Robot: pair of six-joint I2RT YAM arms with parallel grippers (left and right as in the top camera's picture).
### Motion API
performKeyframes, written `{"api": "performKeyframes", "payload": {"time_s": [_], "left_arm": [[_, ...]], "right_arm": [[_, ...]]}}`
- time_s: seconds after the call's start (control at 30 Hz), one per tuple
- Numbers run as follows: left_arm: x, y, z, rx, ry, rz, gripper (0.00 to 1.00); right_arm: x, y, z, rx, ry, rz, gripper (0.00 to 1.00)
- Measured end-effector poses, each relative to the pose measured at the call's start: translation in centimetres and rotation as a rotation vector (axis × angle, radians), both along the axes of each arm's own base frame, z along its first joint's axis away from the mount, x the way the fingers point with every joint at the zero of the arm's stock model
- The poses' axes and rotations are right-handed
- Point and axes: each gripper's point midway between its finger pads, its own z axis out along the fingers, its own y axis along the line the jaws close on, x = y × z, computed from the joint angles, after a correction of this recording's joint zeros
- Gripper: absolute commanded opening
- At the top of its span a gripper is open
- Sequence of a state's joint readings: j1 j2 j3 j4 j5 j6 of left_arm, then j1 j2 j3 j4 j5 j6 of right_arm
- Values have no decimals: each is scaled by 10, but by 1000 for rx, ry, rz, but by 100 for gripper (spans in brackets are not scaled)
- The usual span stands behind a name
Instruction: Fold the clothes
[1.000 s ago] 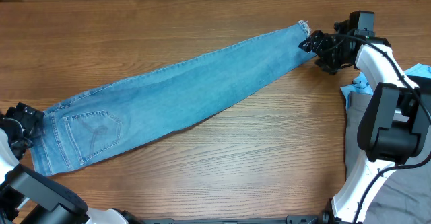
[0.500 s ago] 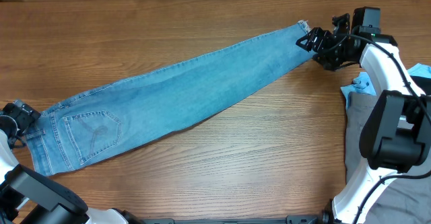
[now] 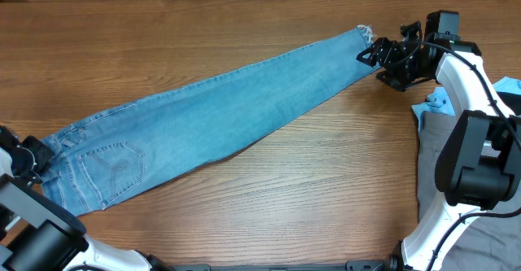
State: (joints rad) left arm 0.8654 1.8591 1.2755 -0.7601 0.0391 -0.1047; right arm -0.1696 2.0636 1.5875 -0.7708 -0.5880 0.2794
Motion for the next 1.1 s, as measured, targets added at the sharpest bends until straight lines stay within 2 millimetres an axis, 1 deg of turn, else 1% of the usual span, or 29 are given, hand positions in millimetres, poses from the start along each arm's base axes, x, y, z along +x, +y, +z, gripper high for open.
{"api": "performKeyframes", "payload": {"time_s": [0.07,0.17,0.23,0.27,0.33,0.43,0.5,0.57,0.7,0.77,0.87,0.97,1.1], "left_arm": [[0,3,-3,4,4,22,13],[1,8,-1,22,-1,35,58],[-1,11,1,29,1,51,73],[-2,13,2,31,3,58,75],[-2,15,4,28,-6,73,77],[4,15,11,11,-38,67,78],[12,13,18,-13,-73,56,79],[21,10,29,-42,-116,43,79],[41,2,58,-116,-224,13,77],[48,-7,72,-167,-280,-5,77],[58,-24,88,-248,-355,-33,75],[60,-44,94,-341,-388,-66,73],[58,-64,96,-408,-387,-121,72]], "right_arm": [[-1,0,0,0,4,1,86],[-1,0,-1,-1,4,3,87],[-1,0,-1,-3,4,5,88],[-1,-1,-1,-8,4,3,90],[0,-5,-3,-37,2,-5,91],[6,-16,-6,-104,-17,-29,91],[14,-23,-6,-142,-48,-40,85],[22,-27,-3,-165,-82,-50,84],[36,-33,4,-196,-153,-66,83],[42,-37,7,-213,-180,-76,83],[49,-43,9,-246,-207,-95,83],[52,-49,7,-275,-212,-111,83],[53,-53,-9,-293,-185,-119,84]]}}
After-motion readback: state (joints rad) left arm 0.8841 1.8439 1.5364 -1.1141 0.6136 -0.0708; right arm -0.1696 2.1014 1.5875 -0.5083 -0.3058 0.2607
